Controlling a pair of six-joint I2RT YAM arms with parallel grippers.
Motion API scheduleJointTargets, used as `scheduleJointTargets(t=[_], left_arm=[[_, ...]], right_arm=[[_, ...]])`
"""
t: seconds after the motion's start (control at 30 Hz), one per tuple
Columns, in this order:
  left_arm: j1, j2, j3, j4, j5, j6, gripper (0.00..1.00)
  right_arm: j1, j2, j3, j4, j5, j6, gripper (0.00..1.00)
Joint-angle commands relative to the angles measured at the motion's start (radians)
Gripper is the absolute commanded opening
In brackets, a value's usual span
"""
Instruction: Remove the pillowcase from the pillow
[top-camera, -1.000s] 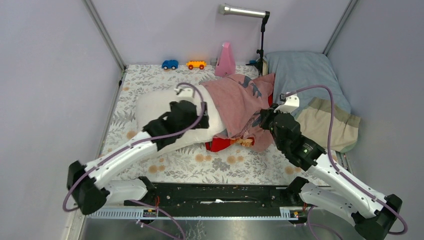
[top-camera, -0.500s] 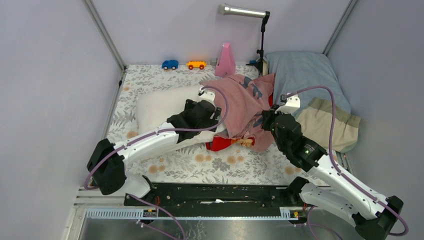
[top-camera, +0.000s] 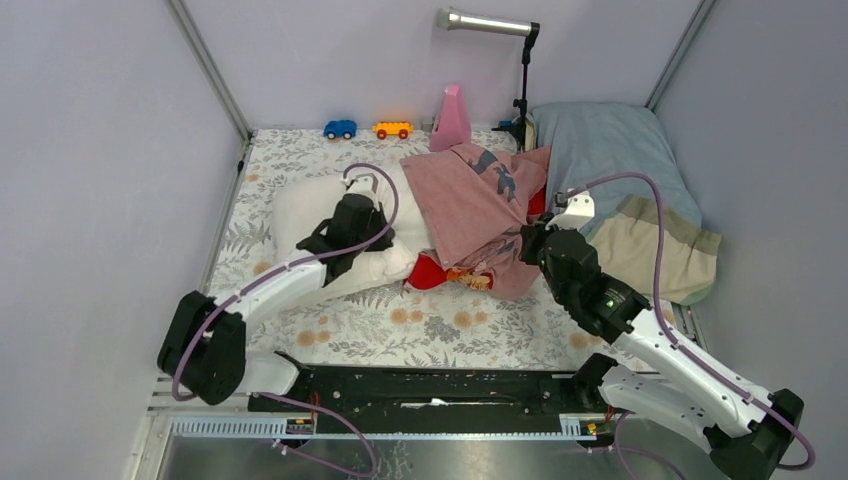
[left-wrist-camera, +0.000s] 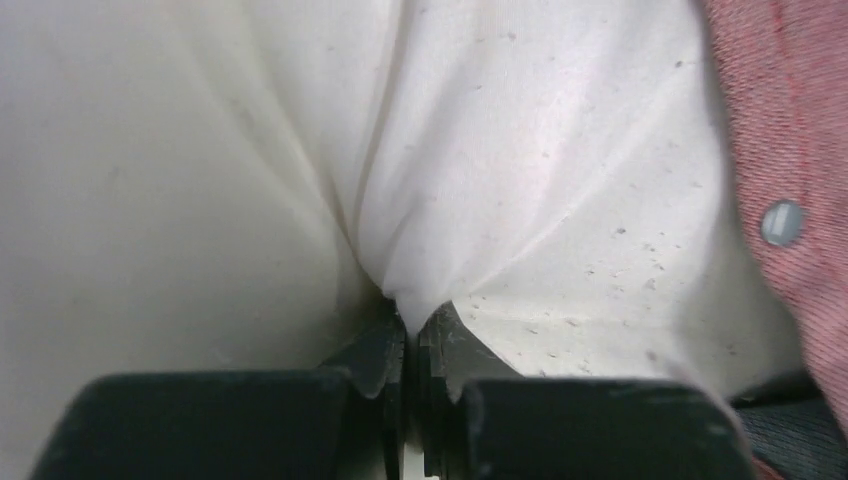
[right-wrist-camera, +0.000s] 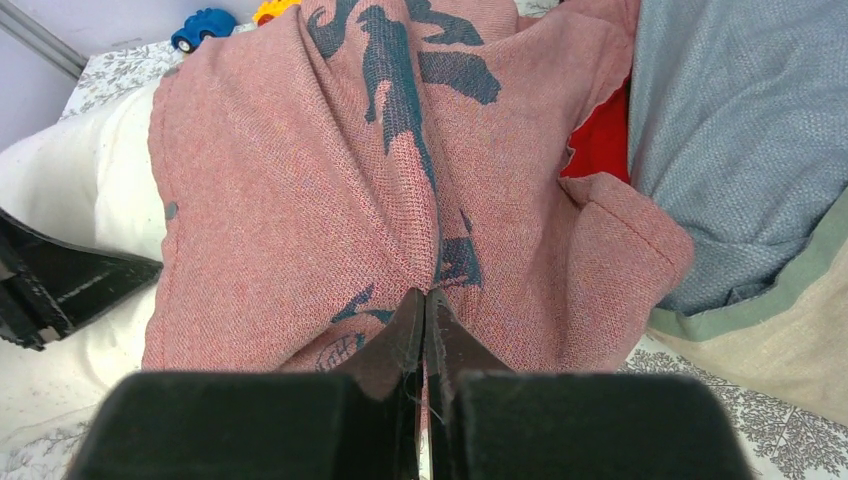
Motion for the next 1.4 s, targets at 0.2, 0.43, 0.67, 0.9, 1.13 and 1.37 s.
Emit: scheduleJointTargets(t=[0.2,0.43,0.67,0.9,1.13,1.37], left_arm=[[0.182,-0.332,-0.176,-0.054,-0.352,-0.167,0.0],[0.251,-0.627,-0.294,-0.1,-0.521,-0.311,0.0],[0.255,-0.734,-0.229,-0.263,-0.648,-0.419,0.0],[0.255,-0.82,-0.159,-0.324,-0.695,-0.42,0.0],[0.255,-0.742,-0.141,-0.204,-0.468,-0.306,0.0],[0.255,-0.65,-0.132,-0.166,-0.321,-0.259,0.0]], right_arm=[[-0.009,-0.003,-0.008,0.079,0.057,0.028,0.0],[-0.009,-0.171,-0.057,0.069,0.319,0.064,0.0],[-0.008,-0.322,-0.118,0.104,0.431,0.045,0.0],[-0.01,-0.289,-0.094,0.06,0.411,0.046,0.0],[-0.009,-0.039,0.047,0.007,-0.161,-0.069,0.83],[-0.01,0.235,0.178,-0.051,-0.709,-0.066,1.0]])
